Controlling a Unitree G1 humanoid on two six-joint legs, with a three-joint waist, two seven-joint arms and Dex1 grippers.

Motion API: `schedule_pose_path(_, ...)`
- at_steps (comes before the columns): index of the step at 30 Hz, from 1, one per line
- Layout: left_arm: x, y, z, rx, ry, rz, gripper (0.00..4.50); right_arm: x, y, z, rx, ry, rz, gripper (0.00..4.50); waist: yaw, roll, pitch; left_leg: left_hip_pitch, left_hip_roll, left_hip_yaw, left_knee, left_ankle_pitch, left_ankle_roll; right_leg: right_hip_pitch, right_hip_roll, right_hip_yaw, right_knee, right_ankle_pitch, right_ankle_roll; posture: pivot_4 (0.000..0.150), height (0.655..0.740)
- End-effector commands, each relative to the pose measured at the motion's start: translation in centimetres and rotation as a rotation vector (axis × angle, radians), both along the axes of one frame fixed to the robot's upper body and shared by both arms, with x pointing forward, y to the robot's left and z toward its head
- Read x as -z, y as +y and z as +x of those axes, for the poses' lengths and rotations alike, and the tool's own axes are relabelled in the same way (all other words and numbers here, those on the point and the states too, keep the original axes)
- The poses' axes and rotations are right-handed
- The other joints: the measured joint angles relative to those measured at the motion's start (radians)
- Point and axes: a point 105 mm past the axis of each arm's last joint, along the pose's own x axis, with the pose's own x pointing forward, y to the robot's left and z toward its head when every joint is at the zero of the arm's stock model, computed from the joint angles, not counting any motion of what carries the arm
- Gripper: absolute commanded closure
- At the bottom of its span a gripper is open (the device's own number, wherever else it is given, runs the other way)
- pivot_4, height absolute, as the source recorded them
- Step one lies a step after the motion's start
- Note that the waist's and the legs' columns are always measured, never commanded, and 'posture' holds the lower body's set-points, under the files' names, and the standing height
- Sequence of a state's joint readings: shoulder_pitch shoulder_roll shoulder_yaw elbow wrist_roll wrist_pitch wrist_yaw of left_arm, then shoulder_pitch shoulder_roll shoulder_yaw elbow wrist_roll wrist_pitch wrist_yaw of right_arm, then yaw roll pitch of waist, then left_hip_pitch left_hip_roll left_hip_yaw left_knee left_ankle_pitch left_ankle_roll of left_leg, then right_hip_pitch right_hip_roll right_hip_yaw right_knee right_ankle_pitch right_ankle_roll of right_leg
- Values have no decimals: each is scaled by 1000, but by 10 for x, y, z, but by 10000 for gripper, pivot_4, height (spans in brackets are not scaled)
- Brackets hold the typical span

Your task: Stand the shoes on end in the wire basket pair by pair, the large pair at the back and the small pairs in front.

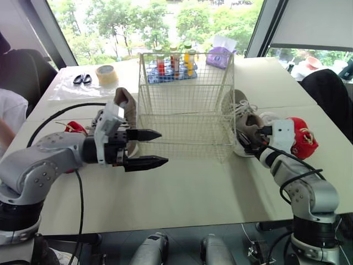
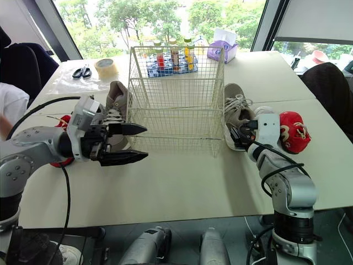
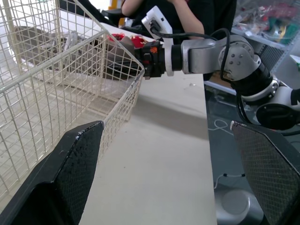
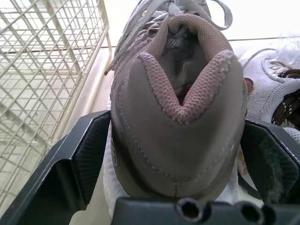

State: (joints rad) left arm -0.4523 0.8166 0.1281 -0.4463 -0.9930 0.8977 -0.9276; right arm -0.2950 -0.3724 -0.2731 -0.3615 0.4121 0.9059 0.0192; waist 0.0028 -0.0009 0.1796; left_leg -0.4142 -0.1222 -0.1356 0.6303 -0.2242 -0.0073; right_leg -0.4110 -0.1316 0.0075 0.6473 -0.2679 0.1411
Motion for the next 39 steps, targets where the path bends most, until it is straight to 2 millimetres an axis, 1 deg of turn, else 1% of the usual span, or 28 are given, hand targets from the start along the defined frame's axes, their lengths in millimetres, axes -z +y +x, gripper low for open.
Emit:
schedule_pose_path(1,-6,-2,-2,-1,-50,-5,0,-7,3,2,-6,-38,-25,13113,-1,0,0,0,0,0,0,0,0,0,0,0,0,0,0,1500,7400)
schedule_pose_path(3,-6,-1,-1,-6,-53,-7,0,-6,5,2,-9,-39,-27,21465,-2,0,0,1,0,0,0,0,0,0,0,1,0,0,0,1500,7400)
schedule_pose_path(4,-6,-2,-1,-7,-55,-7,0,-7,6,2,-12,-44,-22,24428,-3,0,0,1,0,0,0,0,0,1,0,1,0,0,0,1500,7400)
schedule_pose_path(6,-6,-2,-1,-9,-58,-8,0,-8,10,2,-19,-55,-19,33234,-11,-1,-1,5,0,1,-1,0,0,4,1,1,0,0,0,1500,7400)
schedule_pose_path(8,-6,-3,0,-9,-60,-10,0,-8,13,2,-22,-60,-18,41134,-14,-1,-1,5,1,0,-2,0,0,4,1,1,0,0,0,1500,7400)
schedule_pose_path(9,-6,-3,0,-9,-61,-9,0,-8,14,2,-21,-62,-15,42905,-15,-1,-1,5,1,0,-2,0,0,4,1,1,0,0,0,1500,7400)
schedule_pose_path(12,-7,-3,1,-9,-67,-8,0,-13,16,1,-8,-85,-6,42991,-16,-1,-1,5,1,1,-2,0,0,4,2,2,0,0,0,1500,7400)
schedule_pose_path(14,-8,-3,3,-13,-72,-9,0,-28,13,1,19,-146,0,42991,-16,-1,-1,5,1,1,-3,0,0,3,2,2,0,0,0,1500,7400)
schedule_pose_path(18,-16,2,10,-35,-78,-37,0,-80,1,-1,91,-329,-22,42991,-16,1,1,5,1,2,-3,0,0,2,2,4,0,0,0,1500,7400)
schedule_pose_path(22,-24,8,15,-49,-76,-64,0,-125,-8,-8,128,-463,-39,42991,-16,2,1,5,1,3,-4,0,0,0,2,5,0,0,0,1500,7400)
schedule_pose_path(26,-32,13,23,-74,-73,-101,0,-171,-7,-17,124,-614,-81,42991,-16,2,1,4,1,3,-5,0,0,0,2,5,0,0,0,1500,7400)
schedule_pose_path(27,-35,15,25,-83,-67,-116,0,-182,-4,-20,95,-652,-95,42991,-16,2,1,4,2,3,-5,0,0,0,2,5,0,0,0,1500,7400)
schedule_pose_path(29,-42,20,32,-103,-55,-146,0,-205,10,-26,-30,-727,-145,42991,-17,2,1,4,2,3,-4,0,0,0,3,5,0,0,0,1500,7400)
schedule_pose_path(31,-52,28,38,-117,-48,-185,0,-224,38,-39,-286,-786,-279,42991,-19,2,2,4,2,4,-4,0,1,0,3,5,0,0,0,1500,7400)
schedule_pose_path(32,-56,32,41,-118,-39,-204,0,-230,48,-46,-395,-805,-361,42991,-19,2,2,4,2,5,-5,0,1,0,3,5,0,0,0,1500,7400)
schedule_pose_path(33,-60,36,43,-118,-27,-215,0,-234,56,-52,-480,-812,-429,42991,-21,2,3,4,2,5,-4,-1,1,0,3,5,0,0,0,1500,7400)
schedule_pose_path(36,-65,45,48,-118,-2,-226,0,-239,63,-56,-612,-818,-546,42991,-25,2,3,4,5,6,-4,-1,2,1,5,5,-1,0,0,1500,7400)
schedule_pose_path(39,-74,60,54,-141,24,-257,0,-243,72,-61,-746,-836,-686,42991,-23,1,3,4,5,7,-2,-1,2,1,5,6,-1,0,1,1500,7400)
